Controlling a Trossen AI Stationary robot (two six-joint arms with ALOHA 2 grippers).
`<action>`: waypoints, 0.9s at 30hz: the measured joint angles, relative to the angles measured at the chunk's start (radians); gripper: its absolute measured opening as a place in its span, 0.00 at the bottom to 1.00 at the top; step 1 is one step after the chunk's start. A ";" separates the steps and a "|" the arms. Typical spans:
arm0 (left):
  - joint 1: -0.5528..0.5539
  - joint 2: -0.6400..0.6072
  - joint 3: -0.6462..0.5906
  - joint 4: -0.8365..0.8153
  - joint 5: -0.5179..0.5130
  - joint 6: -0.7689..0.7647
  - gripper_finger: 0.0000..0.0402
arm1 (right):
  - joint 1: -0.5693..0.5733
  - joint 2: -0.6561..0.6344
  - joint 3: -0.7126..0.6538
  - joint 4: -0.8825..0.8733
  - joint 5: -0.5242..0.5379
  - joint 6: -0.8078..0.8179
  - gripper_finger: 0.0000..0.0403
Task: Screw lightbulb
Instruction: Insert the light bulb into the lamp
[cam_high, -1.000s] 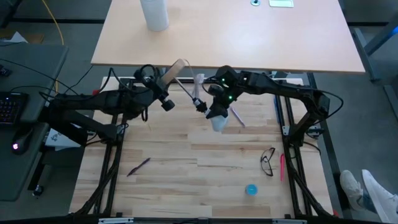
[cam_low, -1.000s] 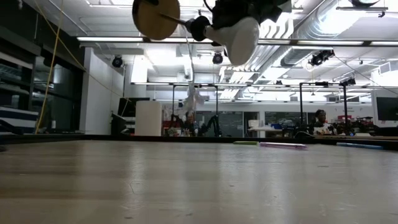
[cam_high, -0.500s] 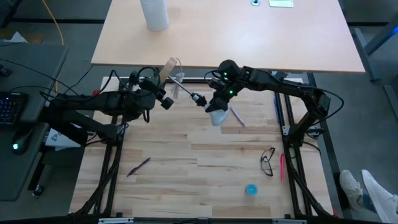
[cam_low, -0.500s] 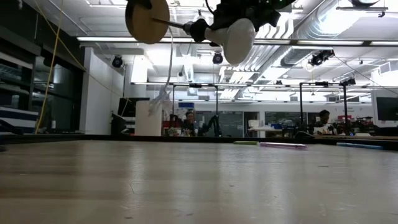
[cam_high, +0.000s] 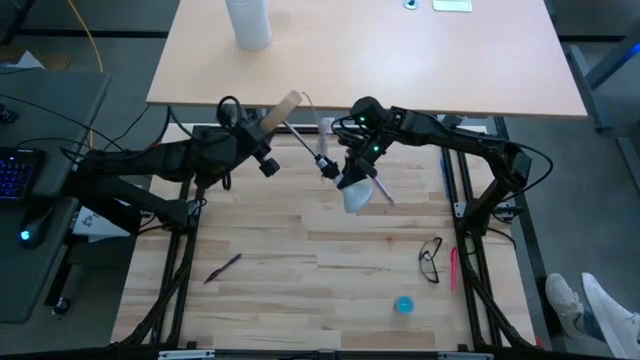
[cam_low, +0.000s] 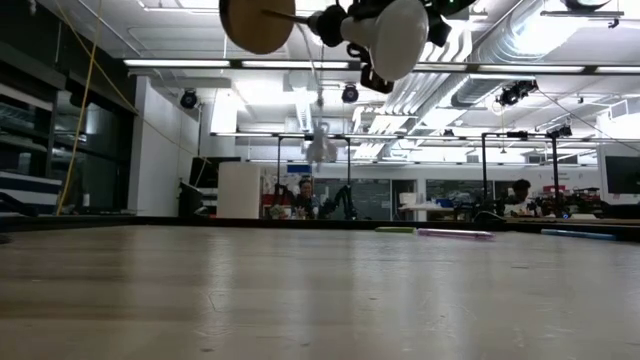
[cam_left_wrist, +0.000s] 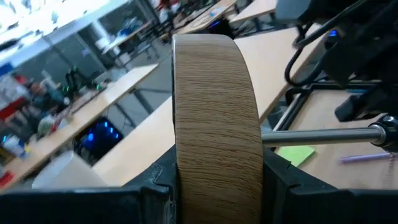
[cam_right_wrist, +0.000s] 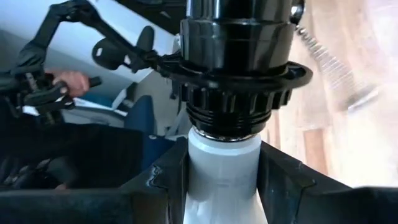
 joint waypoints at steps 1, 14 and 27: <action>0.000 0.000 0.000 0.006 0.008 0.028 0.28 | 0.001 0.000 0.000 0.002 -0.006 -0.007 0.35; 0.029 -0.030 0.001 0.083 0.104 0.258 0.28 | 0.000 0.002 -0.010 0.107 -0.018 -0.049 0.35; 0.053 -0.068 -0.001 0.054 0.134 0.270 0.35 | -0.006 0.002 -0.010 0.182 -0.021 -0.074 0.35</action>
